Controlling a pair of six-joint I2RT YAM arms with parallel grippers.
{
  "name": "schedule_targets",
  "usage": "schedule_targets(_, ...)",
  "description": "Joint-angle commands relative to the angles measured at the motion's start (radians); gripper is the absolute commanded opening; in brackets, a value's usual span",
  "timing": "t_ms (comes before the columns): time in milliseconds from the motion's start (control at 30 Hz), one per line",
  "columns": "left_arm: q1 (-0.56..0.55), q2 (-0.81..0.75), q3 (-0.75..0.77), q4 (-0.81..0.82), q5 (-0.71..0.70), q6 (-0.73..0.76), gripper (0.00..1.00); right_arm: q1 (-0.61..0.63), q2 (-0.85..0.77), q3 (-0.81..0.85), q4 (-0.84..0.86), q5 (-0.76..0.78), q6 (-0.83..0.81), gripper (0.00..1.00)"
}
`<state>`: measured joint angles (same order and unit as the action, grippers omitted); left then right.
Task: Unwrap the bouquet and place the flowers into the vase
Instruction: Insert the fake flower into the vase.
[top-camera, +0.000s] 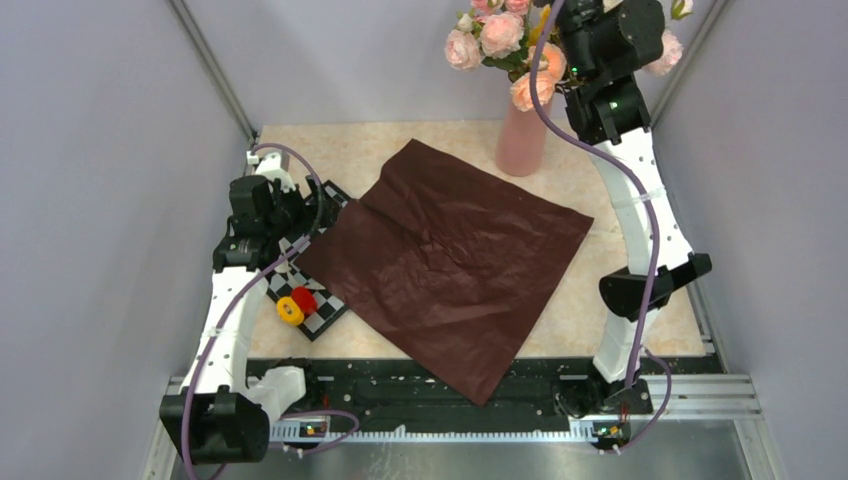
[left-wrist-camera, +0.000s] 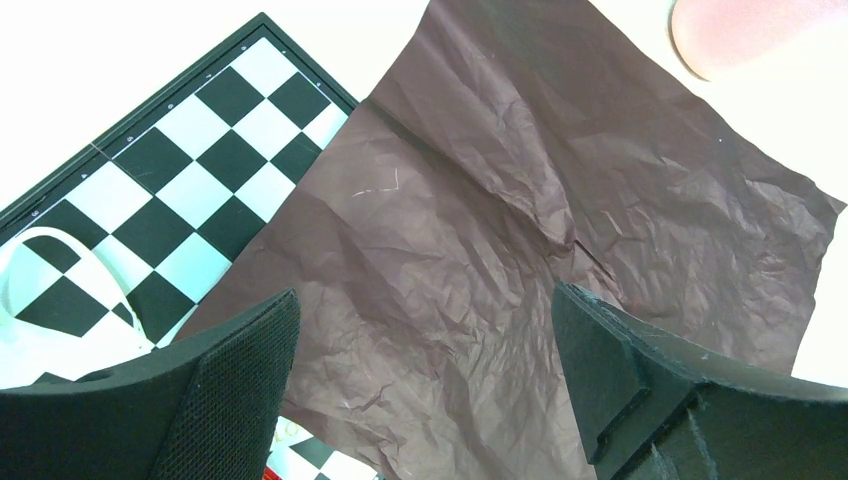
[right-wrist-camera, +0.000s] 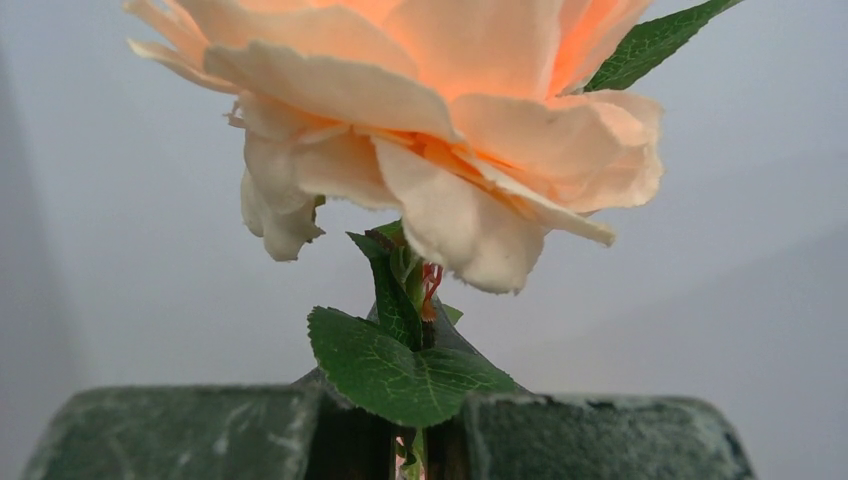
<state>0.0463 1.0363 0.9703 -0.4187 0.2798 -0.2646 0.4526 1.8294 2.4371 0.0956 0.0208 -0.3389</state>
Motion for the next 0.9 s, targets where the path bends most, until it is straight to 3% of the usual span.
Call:
schedule_targets(0,0.007,-0.021,-0.012,0.035,0.0,0.014,0.99,-0.013,0.029,0.043,-0.044,-0.016,-0.006,0.0)
schedule_targets(867,0.008,-0.019,-0.013,0.029,-0.01,0.019,0.99,-0.099,0.163,0.008,-0.172,0.019,0.01,0.0)
